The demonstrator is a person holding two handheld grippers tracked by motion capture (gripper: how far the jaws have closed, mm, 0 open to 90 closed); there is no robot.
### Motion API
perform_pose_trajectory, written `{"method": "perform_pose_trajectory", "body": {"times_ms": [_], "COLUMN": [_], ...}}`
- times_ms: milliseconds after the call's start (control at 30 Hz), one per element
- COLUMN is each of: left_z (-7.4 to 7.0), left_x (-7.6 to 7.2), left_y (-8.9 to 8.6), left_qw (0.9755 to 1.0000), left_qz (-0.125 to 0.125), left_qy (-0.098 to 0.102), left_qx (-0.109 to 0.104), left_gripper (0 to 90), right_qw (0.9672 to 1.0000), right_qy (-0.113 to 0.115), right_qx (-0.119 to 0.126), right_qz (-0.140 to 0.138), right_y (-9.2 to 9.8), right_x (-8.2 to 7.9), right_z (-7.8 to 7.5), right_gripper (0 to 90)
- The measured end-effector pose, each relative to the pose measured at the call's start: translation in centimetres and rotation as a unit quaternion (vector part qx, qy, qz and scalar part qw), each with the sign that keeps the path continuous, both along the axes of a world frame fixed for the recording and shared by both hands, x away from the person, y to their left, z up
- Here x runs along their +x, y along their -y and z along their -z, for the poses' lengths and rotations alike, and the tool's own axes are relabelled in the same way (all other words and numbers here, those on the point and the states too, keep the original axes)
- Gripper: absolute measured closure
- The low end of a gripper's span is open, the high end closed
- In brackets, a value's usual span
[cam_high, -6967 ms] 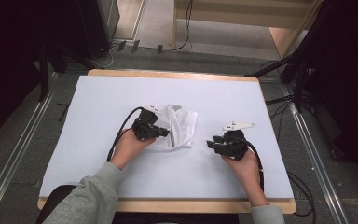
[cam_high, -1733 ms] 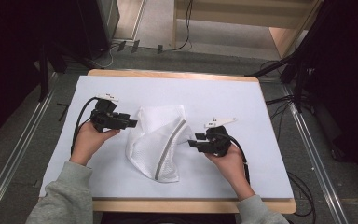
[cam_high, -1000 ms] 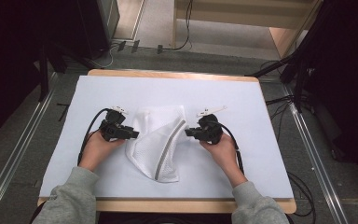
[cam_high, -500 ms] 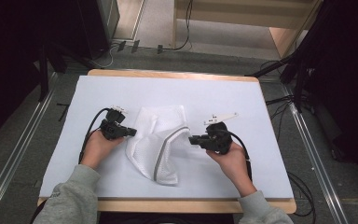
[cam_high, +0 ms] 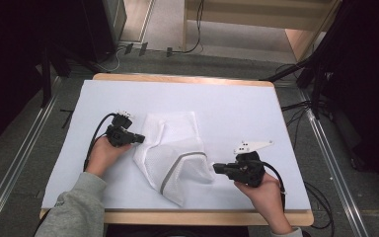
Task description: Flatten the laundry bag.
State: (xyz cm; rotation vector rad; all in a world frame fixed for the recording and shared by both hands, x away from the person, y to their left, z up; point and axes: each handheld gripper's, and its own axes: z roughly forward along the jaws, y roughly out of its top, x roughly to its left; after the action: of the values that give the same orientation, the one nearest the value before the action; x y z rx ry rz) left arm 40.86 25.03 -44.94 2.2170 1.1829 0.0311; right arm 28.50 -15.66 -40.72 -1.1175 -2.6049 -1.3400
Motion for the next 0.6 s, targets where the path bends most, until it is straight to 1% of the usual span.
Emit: {"method": "perform_pose_trajectory", "body": {"times_ms": [33,100,167,233,267,333,400,433,467,500,600], "left_z": [0.0,-0.1,-0.4,-0.9,-1.2,-1.6,-1.9,-1.9,-1.9,-1.8,-1.2], "left_x": [0.0,0.2,0.2,0.2,0.2,0.2,0.3,0.5,0.5,0.6,0.9], "left_y": [0.0,0.0,0.1,0.2,0.4,1.0,1.9,2.8,2.8,3.3,4.5], "left_qw": [1.0,1.0,0.9999,0.9998,0.9997,0.9995,0.9994,0.9993,0.9993,0.9993,0.9993], "left_qz": [-0.003,-0.003,-0.009,-0.011,-0.011,-0.006,0.003,0.009,0.009,0.011,0.012], "left_qy": [0.0,-0.001,0.004,0.012,0.016,0.022,0.028,0.032,0.032,0.035,0.037], "left_qx": [-0.003,-0.003,0.004,-0.012,-0.016,-0.021,-0.017,-0.013,-0.013,-0.011,-0.002], "left_gripper": [86.5,84.9,80.0,77.8,76.6,71.6,67.0,61.9,59.6,59.6,51.8], "right_qw": [1.0,1.0,0.9999,0.9998,0.9998,0.9998,0.9997,0.9997,0.9997,0.9997,0.9994], "right_qy": [-0.006,-0.005,-0.004,-0.003,-0.002,0.001,0.007,0.008,0.008,0.01,0.014], "right_qx": [0.0,-0.005,-0.013,-0.018,-0.018,-0.022,-0.022,-0.019,-0.019,-0.02,-0.021], "right_qz": [-0.002,-0.003,-0.005,-0.004,-0.002,-0.001,0.005,0.011,0.011,0.014,0.023], "right_y": [0.2,0.2,0.1,0.0,-0.1,-0.2,-0.3,-0.3,-0.3,-0.3,-0.4], "right_x": [-0.5,-0.7,-0.9,-0.7,-0.6,-0.3,0.1,0.7,0.7,1.0,2.1], "right_z": [0.2,0.3,0.6,0.7,0.8,0.9,1.1,1.2,1.2,1.2,1.4], "right_gripper": [90.0,90.0,90.0,90.0,89.1,87.6,86.7,84.9,84.9,84.8,83.2]}}
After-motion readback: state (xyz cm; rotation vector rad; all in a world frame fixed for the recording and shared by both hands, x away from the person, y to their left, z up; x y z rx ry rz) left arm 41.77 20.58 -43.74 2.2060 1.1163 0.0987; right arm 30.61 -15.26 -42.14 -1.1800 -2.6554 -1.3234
